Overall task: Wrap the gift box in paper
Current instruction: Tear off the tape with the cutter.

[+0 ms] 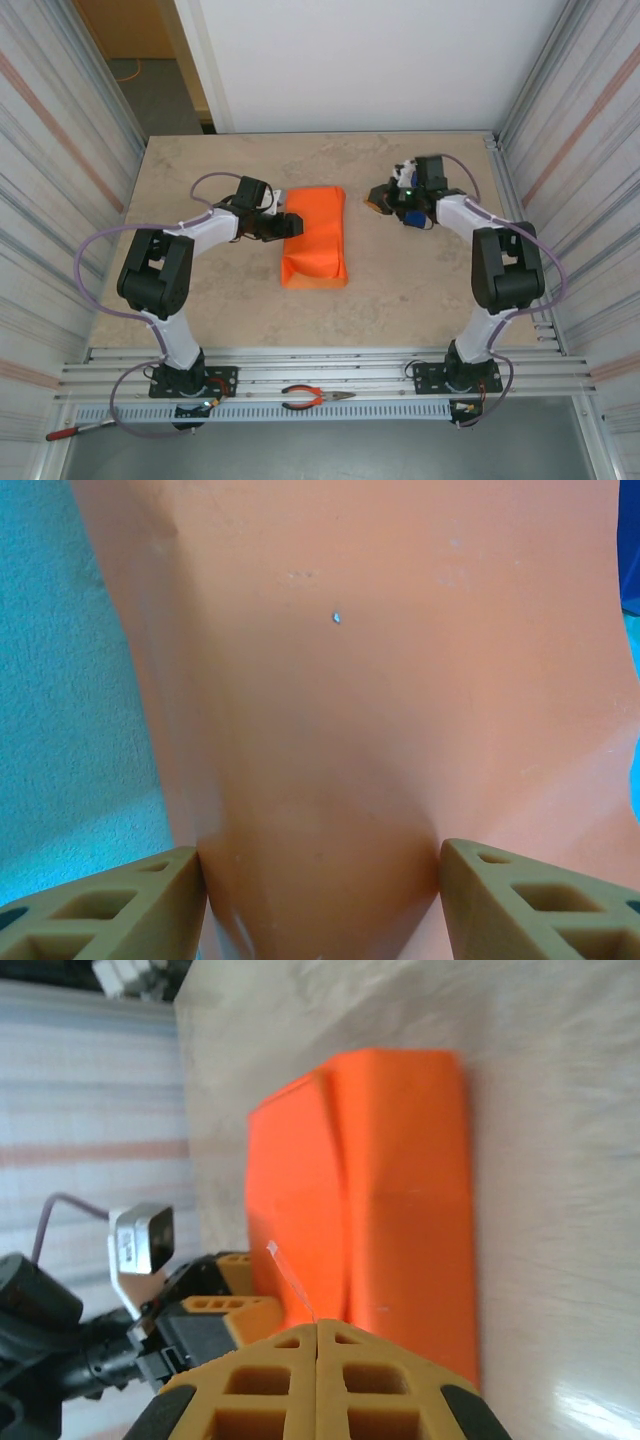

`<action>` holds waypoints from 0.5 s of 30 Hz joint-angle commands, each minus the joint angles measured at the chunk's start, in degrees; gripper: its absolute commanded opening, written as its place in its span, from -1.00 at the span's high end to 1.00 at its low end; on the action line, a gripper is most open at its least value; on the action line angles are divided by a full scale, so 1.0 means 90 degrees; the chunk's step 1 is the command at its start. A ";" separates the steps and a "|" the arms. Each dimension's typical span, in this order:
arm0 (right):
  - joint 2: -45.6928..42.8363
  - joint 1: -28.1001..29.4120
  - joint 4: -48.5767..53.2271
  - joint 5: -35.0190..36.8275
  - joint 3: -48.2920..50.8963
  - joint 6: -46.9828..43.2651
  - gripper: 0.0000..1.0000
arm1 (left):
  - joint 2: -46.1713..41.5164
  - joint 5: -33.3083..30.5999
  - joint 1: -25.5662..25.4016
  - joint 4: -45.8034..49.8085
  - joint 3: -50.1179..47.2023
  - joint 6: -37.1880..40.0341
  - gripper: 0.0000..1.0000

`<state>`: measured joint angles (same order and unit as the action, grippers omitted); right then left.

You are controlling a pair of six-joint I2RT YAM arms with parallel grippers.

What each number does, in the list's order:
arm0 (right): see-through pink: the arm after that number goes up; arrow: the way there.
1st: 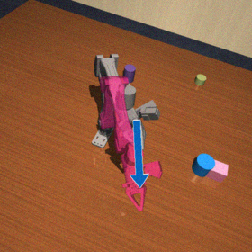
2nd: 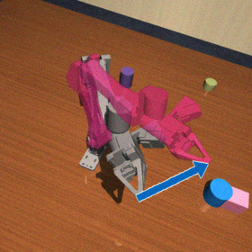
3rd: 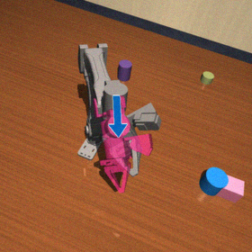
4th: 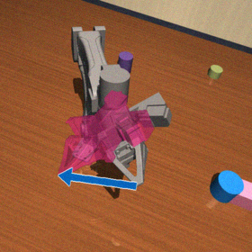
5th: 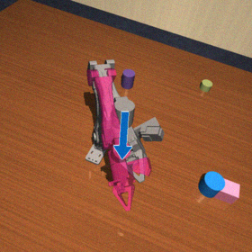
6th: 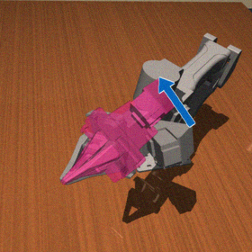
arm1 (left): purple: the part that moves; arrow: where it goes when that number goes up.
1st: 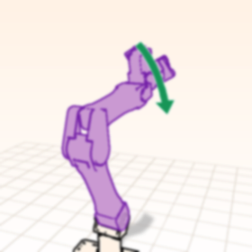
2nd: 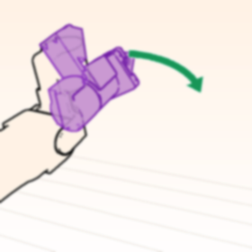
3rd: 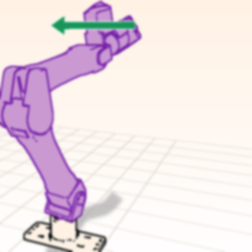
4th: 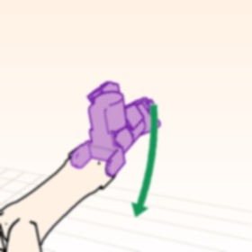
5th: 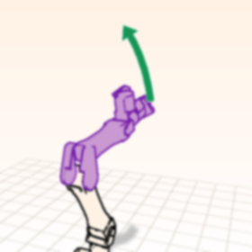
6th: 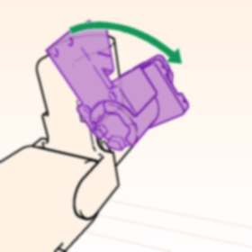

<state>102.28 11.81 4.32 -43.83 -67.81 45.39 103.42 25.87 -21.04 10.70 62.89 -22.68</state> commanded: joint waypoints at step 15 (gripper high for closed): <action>0.1179 0.1009 0.1830 0.0217 -0.1782 -0.1137 1.00 | 0.0348 -0.0433 -0.0192 0.0676 -0.0180 0.0249 -0.24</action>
<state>111.39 20.43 17.98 -43.05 -81.54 36.95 103.42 25.85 -21.04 10.70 62.89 -22.68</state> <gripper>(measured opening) 0.061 0.618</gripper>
